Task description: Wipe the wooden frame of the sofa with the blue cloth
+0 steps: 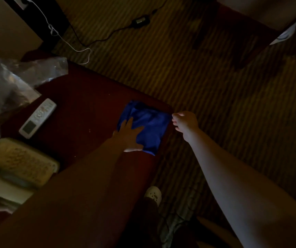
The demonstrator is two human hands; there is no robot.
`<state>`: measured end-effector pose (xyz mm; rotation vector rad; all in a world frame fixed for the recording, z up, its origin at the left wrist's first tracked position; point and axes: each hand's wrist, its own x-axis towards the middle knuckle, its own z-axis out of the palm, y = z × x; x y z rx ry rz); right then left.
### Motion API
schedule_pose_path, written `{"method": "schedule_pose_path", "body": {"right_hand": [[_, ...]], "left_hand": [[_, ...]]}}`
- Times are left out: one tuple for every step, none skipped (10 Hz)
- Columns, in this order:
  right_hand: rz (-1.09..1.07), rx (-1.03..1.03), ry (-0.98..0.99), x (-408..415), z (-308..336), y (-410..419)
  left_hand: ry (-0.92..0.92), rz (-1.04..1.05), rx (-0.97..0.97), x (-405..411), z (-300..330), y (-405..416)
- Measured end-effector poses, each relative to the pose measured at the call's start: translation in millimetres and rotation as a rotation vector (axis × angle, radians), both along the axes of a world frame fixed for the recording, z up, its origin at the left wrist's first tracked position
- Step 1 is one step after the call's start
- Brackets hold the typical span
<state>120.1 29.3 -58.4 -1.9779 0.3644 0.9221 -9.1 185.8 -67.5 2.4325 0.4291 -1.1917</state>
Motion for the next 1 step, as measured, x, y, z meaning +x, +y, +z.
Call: {"method": "schedule_pose_path", "body": {"right_hand": [[0.024,0.036,0.031,-21.8,47.4,19.3]], "left_hand": [[0.015,-0.053,0.0,-7.8,43.0,6.4]]}}
